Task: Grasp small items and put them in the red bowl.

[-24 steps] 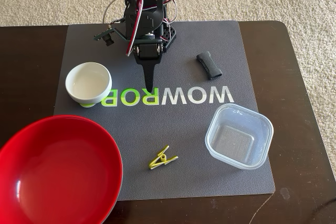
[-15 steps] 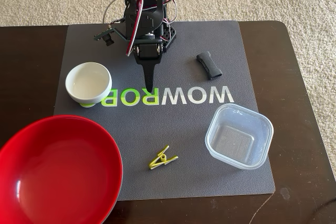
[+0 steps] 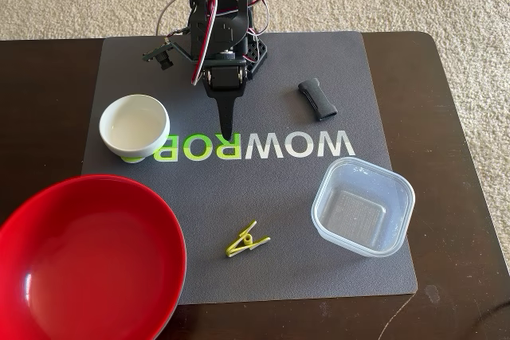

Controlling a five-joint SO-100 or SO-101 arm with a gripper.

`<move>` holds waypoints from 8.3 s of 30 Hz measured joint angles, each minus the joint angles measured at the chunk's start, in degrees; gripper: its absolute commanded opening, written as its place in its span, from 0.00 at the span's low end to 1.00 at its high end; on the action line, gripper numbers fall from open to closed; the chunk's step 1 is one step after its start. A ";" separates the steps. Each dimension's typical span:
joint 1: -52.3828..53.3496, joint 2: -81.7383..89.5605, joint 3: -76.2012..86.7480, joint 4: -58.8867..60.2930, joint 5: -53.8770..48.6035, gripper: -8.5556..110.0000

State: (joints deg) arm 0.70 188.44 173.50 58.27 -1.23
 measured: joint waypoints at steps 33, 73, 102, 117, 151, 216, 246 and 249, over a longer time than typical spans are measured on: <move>0.00 0.00 0.00 0.00 0.00 0.07; 0.00 0.00 0.00 0.00 0.00 0.07; -31.11 -39.20 -36.91 20.39 69.26 0.09; -51.06 -49.04 -21.27 14.77 69.70 0.25; -54.49 -74.79 -30.23 -1.67 49.04 0.16; 25.93 -145.20 -153.81 39.29 46.23 0.45; 46.14 -72.95 -49.31 14.50 88.95 0.42; 44.74 -74.53 -45.79 9.32 89.21 0.42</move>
State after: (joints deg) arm 45.44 113.91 127.71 67.59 87.98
